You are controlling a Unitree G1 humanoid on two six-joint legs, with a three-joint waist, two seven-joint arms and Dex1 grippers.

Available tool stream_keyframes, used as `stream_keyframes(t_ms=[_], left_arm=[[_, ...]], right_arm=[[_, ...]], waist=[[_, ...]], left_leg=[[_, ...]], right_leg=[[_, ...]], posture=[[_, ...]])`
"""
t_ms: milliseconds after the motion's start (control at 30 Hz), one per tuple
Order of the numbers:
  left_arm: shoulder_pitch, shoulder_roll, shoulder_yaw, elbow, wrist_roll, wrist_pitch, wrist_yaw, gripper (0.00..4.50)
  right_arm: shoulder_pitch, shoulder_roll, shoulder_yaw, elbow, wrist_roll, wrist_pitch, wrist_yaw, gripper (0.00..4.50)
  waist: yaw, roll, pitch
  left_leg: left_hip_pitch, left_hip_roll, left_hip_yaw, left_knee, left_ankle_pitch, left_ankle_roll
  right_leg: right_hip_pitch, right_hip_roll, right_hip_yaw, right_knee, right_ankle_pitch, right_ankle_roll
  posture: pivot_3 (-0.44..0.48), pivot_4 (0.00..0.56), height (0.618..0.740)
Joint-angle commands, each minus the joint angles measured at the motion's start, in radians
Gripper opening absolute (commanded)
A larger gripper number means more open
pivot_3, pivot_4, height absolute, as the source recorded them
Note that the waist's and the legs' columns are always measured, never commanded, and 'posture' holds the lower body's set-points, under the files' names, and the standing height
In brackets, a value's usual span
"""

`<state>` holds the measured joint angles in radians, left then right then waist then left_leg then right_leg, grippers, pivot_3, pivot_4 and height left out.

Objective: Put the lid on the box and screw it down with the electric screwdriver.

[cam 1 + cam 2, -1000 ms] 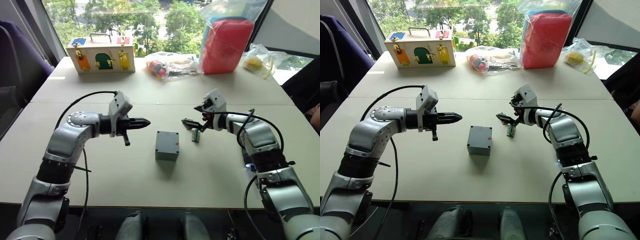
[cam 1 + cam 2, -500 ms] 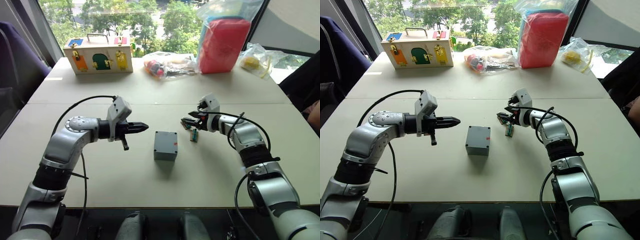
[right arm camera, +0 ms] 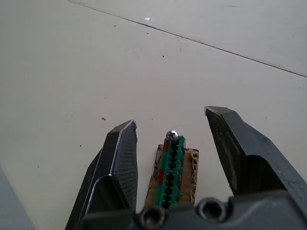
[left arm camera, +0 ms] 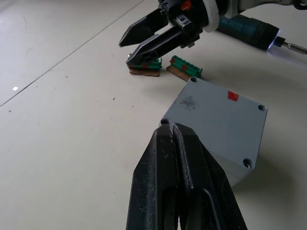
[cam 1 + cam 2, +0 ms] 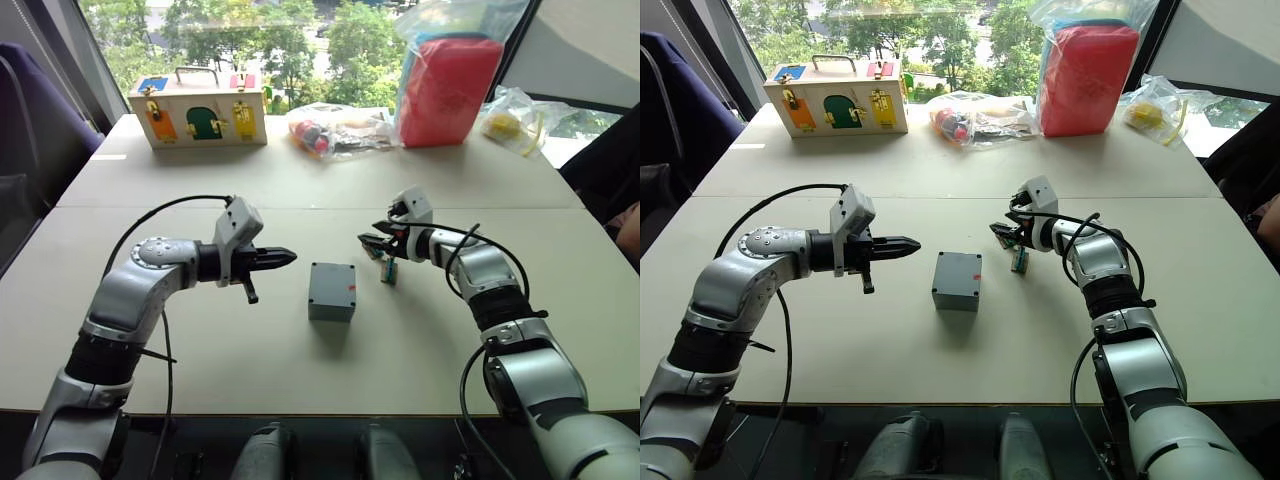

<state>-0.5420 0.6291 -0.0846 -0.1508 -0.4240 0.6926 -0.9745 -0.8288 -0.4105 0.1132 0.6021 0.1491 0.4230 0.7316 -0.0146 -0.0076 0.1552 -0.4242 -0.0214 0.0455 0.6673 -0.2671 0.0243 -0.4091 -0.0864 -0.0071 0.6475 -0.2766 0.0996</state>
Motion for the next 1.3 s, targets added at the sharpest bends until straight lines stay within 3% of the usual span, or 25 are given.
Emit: stream_keyframes(t_ms=[33, 867, 1067, 1300], left_arm=[[0.003, 0.011, 0.007, -0.023, -0.001, -0.01, 0.002, 0.0], [0.006, -0.002, 0.004, 0.006, -0.004, -0.031, -0.001, 0.0], [0.003, -0.004, 0.011, 0.002, -0.014, -0.027, -0.003, 0.0], [0.002, -0.005, 0.012, -0.005, -0.018, -0.023, -0.002, 0.0]], right_arm=[[-0.026, 0.0, -0.023, -0.019, -0.003, -0.011, 0.003, 2.43], [-0.009, 0.007, -0.018, -0.019, -0.027, -0.006, 0.012, 2.43], [-0.004, 0.008, -0.015, -0.016, -0.033, -0.008, 0.008, 0.16], [-0.005, 0.005, -0.015, -0.012, -0.041, -0.015, 0.005, 0.06]], waist=[[-0.001, 0.0, 0.0], [-0.001, 0.0, 0.0], [-0.001, 0.0, 0.0], [-0.001, 0.0, 0.0]], left_leg=[[0.0, 0.0, 0.0, 0.0, 0.0, 0.0], [0.0, 0.0, 0.0, 0.0, 0.0, 0.0], [0.0, 0.0, 0.0, 0.0, 0.0, 0.0], [0.0, 0.0, 0.0, 0.0, 0.0, 0.0]], right_leg=[[0.0, 0.0, 0.0, 0.0, 0.0, 0.0], [0.0, 0.0, 0.0, 0.0, 0.0, 0.0], [0.0, 0.0, 0.0, 0.0, 0.0, 0.0], [0.0, 0.0, 0.0, 0.0, 0.0, 0.0]], posture=[[0.0, 0.15, 0.74], [0.0, 0.15, 0.74], [0.0, 0.15, 0.74], [0.0, 0.15, 0.74]])
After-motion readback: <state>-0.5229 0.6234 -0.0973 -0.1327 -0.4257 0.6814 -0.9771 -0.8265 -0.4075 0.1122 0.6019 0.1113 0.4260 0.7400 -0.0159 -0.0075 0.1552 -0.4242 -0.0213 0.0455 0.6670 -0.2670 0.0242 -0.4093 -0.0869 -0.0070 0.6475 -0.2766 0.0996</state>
